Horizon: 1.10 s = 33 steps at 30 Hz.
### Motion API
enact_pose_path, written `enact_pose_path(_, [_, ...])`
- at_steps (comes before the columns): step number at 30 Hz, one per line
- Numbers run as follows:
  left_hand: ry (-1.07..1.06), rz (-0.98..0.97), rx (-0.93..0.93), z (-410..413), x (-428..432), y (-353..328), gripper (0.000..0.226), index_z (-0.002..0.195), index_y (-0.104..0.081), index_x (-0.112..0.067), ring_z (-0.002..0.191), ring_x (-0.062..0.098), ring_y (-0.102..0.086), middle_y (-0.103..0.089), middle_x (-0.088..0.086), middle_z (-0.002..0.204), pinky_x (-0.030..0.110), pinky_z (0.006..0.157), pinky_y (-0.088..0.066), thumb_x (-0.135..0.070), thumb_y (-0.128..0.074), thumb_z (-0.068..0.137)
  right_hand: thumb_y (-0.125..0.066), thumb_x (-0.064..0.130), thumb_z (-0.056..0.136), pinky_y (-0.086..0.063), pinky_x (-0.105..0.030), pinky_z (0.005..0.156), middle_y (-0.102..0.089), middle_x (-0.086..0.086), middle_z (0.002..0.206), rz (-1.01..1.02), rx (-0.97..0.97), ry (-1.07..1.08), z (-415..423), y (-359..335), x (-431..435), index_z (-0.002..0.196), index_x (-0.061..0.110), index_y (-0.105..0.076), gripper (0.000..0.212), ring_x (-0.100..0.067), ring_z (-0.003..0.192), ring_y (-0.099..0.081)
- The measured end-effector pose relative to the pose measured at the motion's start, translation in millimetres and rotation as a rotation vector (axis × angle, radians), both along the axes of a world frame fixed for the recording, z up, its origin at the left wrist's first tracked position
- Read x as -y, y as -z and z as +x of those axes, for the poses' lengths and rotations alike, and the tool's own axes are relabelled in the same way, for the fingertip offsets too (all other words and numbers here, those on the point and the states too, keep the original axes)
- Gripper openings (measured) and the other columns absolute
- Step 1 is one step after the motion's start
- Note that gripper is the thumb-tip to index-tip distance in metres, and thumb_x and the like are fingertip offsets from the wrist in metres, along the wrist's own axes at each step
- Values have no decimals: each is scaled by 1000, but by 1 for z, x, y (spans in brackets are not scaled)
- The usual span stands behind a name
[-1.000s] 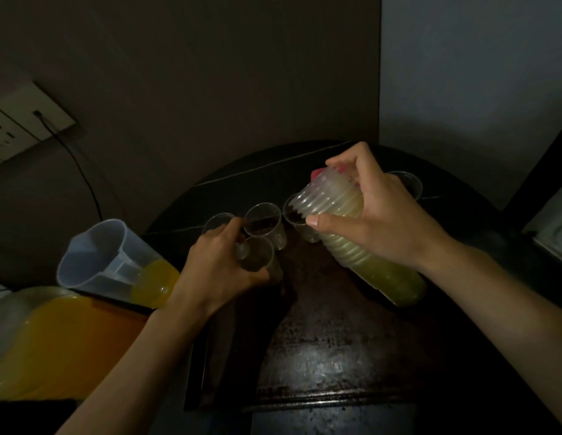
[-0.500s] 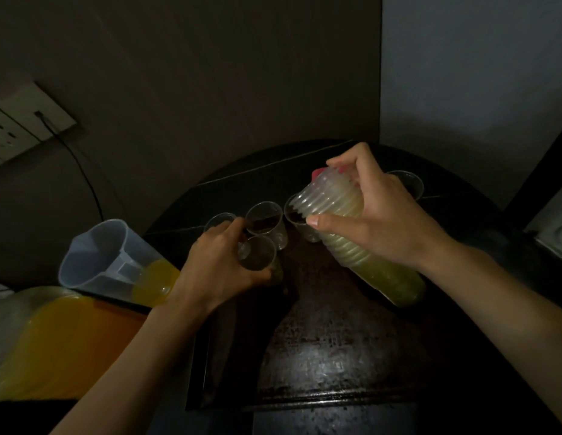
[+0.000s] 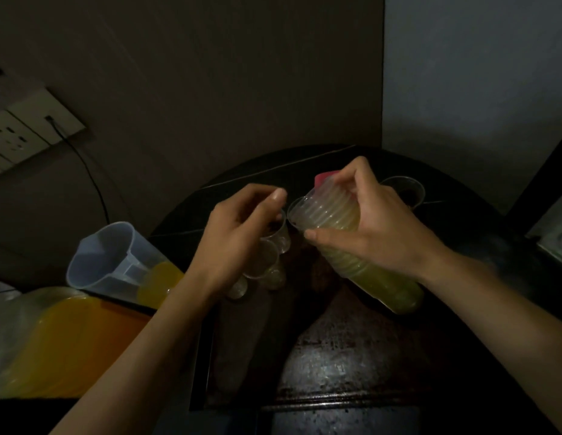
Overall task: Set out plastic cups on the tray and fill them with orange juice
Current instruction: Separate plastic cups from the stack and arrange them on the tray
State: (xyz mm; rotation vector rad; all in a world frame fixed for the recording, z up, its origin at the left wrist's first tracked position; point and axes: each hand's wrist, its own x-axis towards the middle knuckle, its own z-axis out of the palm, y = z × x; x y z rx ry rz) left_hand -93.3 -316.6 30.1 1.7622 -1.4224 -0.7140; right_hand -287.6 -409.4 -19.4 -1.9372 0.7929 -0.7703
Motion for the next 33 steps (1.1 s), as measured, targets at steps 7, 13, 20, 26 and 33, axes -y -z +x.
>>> enact_pose_path(7, [-4,54,-53,-24,20,-20,56,119,-67,-25,98,4,-71,-75,-12,103,33,87,-57,-51,-73,69,-78,63,67,-58,-38,82,-58,11,117,-20,-1,-11,-6,-5,1,117,32,-40,71,-6,105,-61])
enact_pose_path(13, [-89,71,-134,-21,27,-24,43,120,-68,-29,105,7,-69,-73,-8,113,46,99,-55,-43,-74,80,-79,64,66,-59,-41,83,-59,11,116,-8,-33,-13,-13,-7,1,117,33,-40,71,-4,101,-62])
enact_pose_path(20, [-273,-86,-82,-1,16,-34,61,129,-57,-33,105,1,-66,-66,-11,118,28,90,-54,-56,-77,75,-84,51,73,-48,-18,73,-54,19,108,12,-34,127,-42,-12,18,115,33,-39,64,4,95,-59])
enact_pose_path(26, [-89,22,352,-20,9,16,72,130,-52,-36,102,-9,-60,-62,-22,110,17,84,-52,-51,-83,67,-83,49,76,-47,-12,71,-57,17,108,43,-4,140,-47,-10,17,118,31,-39,63,11,100,-55])
enact_pose_path(33, [-35,98,479,-26,4,54,85,137,-40,-42,117,11,-60,-62,-11,126,39,94,-57,-62,-73,61,-82,50,75,-50,-18,83,-55,18,115,43,-12,93,-46,-12,16,119,29,-40,63,5,107,-55])
